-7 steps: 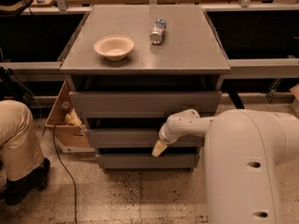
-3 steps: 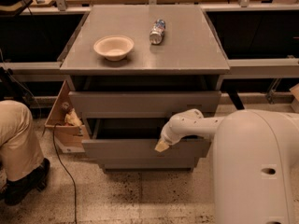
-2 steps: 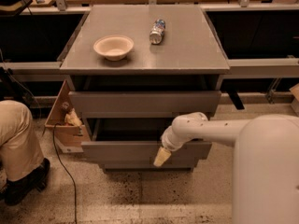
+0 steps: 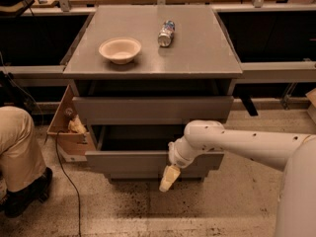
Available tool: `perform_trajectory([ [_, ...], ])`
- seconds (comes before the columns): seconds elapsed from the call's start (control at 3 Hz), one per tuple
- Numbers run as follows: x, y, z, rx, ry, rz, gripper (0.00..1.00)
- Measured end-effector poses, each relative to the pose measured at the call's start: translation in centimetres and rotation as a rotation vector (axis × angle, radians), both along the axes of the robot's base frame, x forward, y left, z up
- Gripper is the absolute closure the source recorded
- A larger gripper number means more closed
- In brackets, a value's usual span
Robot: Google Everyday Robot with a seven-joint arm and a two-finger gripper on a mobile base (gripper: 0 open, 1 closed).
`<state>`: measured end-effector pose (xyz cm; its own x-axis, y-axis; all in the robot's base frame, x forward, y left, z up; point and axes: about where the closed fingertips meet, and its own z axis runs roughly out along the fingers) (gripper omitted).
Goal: Open middle drawer
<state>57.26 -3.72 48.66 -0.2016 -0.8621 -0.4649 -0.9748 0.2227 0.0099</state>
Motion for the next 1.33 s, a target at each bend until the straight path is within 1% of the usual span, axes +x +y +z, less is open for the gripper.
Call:
perform_trajectory([
  [0.33,-1.3,0.6,0.6,0.014,0.03,0.026,0.0],
  [0.67,0.1,0.4,-0.1,0.0,0.011,0.007,0.0],
  [1.0,2.1,-0.3,-1.9,-0.034,-0.009,-0.02,0.0],
  [1.33,3.0,-0.7,-4.3,-0.067,0.004,-0.022,0.0],
])
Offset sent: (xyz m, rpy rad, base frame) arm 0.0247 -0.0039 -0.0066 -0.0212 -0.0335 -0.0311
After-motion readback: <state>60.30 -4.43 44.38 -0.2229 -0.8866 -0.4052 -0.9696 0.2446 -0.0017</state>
